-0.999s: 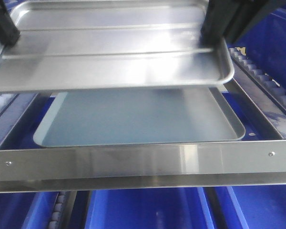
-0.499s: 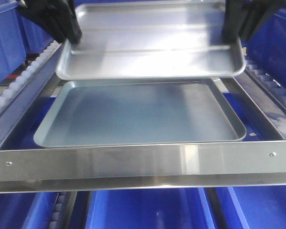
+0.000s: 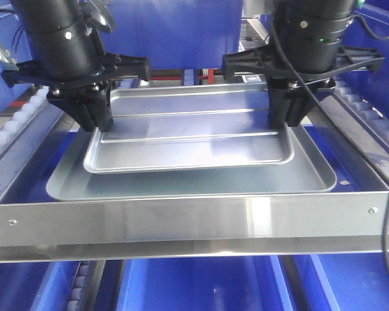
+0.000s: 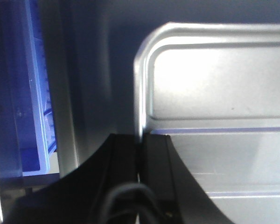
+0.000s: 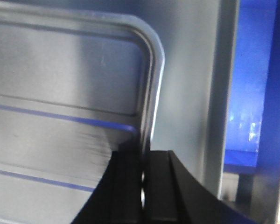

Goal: Grab silver tray and stack on right shelf
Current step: 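Lower the silver tray with both grippers onto the pale blue-grey tray, then open both grippers to release the silver tray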

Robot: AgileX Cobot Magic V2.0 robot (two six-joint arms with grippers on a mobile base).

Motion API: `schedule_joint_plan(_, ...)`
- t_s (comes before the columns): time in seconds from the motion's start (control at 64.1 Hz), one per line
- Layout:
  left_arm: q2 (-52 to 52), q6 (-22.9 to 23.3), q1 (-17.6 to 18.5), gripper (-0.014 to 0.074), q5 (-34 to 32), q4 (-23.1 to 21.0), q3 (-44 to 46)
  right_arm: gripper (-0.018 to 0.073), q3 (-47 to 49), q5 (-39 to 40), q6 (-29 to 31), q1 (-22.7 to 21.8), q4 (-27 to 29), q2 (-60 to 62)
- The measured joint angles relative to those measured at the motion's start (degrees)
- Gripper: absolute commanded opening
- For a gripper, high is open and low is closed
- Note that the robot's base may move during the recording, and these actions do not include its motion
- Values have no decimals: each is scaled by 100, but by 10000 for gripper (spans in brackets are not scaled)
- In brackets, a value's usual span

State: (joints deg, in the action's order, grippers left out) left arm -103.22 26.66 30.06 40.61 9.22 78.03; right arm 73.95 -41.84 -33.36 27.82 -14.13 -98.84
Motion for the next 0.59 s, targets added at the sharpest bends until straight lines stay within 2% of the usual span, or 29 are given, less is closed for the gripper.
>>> schedule_joint_plan(0.094, -49, -22, -61, 7, -90, -11, 35, 60, 0, 118, 9, 0, 0, 0)
schedule_joint_plan(0.172, -83, -70, -85, 164, -101, -22, 45, 83, 0, 193, 9, 0, -11, 0)
schedule_joint_plan(0.234, -96, -92, -112, 283, -90, 2, 45, 151, 0, 196, 23, 0, -70, 0)
schedule_joint_plan(0.265, -96, -95, -123, 358, -78, 13, 45, 229, 0, 196, 29, -8, -83, -11)
schedule_joint_plan(0.296, -96, -105, -134, 395, -69, 46, 55, 291, 0, 196, 38, -12, -124, -24)
schedule_joint_plan(0.359, -96, -107, -144, 435, -55, 110, 80, 424, 0, 172, 53, -36, -167, -65)
schedule_joint_plan(0.468, -96, -117, -158, 433, -55, 160, 121, 612, 0, 142, 58, -46, -195, -126)
schedule_joint_plan(0.499, -96, -117, -158, 433, -44, 163, 131, 633, 0, 130, 58, -46, -195, -137)
schedule_joint_plan(0.593, -96, -130, -158, 433, -32, 163, 126, 602, 0, 79, 67, -54, -206, -136)
